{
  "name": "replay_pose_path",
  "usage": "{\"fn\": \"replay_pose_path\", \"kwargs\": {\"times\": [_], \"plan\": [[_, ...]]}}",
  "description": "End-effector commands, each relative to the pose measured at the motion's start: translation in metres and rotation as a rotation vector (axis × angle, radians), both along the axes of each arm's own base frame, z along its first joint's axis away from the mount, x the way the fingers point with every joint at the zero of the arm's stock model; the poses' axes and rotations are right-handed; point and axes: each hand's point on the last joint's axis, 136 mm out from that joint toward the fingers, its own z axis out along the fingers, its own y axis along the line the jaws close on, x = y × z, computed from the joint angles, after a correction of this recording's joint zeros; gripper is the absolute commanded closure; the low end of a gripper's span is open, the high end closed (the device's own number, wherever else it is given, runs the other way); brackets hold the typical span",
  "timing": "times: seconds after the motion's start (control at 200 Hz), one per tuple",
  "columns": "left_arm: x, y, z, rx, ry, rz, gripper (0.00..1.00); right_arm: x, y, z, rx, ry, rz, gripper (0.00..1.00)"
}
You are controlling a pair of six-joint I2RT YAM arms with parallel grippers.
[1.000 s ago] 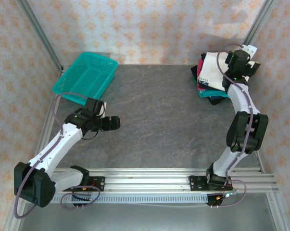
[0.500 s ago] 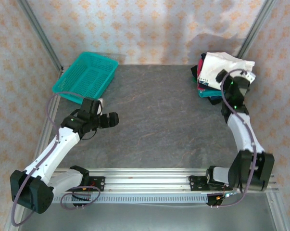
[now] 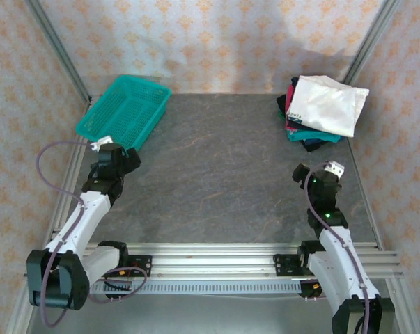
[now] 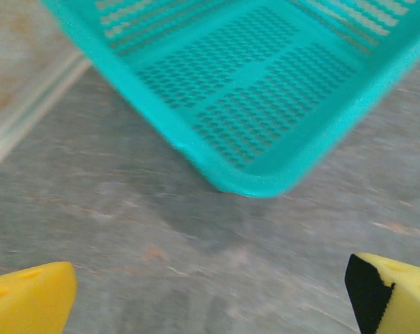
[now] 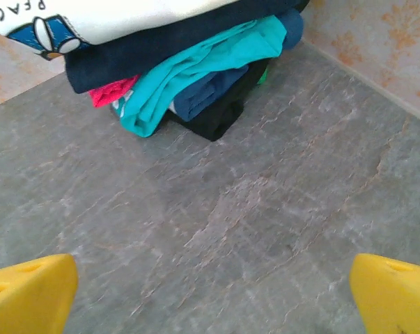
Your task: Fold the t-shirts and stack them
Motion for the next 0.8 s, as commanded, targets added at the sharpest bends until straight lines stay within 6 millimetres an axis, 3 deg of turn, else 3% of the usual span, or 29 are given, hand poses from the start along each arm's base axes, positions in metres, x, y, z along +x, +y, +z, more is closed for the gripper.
{"fn": "replay_pose_path", "kwargs": {"times": [0.0,0.13,0.285,0.315,0.4,0.49,0.53,0.59,0.65,0.716,0.796], "plan": [[0.012,0.023,0.017,0.134,-0.133,0.056,0.00,0.018,-0.010,0.013,-0.117,-0.122,-0.021,0.01],[0.013,0.023,0.000,0.215,-0.230,0.018,0.00,0.034,-0.013,-0.009,-0.134,-0.115,-0.030,0.01],[0.028,0.022,-0.030,0.207,-0.210,0.011,0.00,0.062,-0.007,-0.007,-0.138,-0.209,0.001,0.01],[0.032,0.022,-0.028,0.195,-0.246,0.019,0.00,0.069,-0.006,-0.007,-0.141,-0.219,0.012,0.01],[0.044,0.011,-0.043,0.197,-0.221,-0.051,0.00,0.084,-0.006,-0.014,-0.178,-0.185,0.019,0.01],[0.050,-0.002,-0.047,0.204,-0.221,-0.129,0.00,0.098,-0.005,-0.041,-0.177,-0.141,0.033,0.01],[0.054,-0.006,-0.054,0.201,-0.219,-0.152,0.00,0.109,-0.005,-0.038,-0.191,-0.162,0.029,0.01],[0.063,-0.016,-0.064,0.203,-0.169,-0.216,0.00,0.107,-0.004,-0.046,-0.179,-0.033,0.035,0.01],[0.065,-0.016,-0.060,0.204,-0.192,-0.215,0.00,0.111,-0.003,-0.040,-0.200,-0.130,0.033,0.01],[0.065,-0.016,-0.060,0.202,-0.170,-0.214,0.00,0.107,-0.003,-0.044,-0.188,-0.056,0.035,0.01],[0.065,-0.017,-0.060,0.208,-0.167,-0.216,0.00,0.109,-0.003,-0.039,-0.197,-0.124,0.035,0.01]]}}
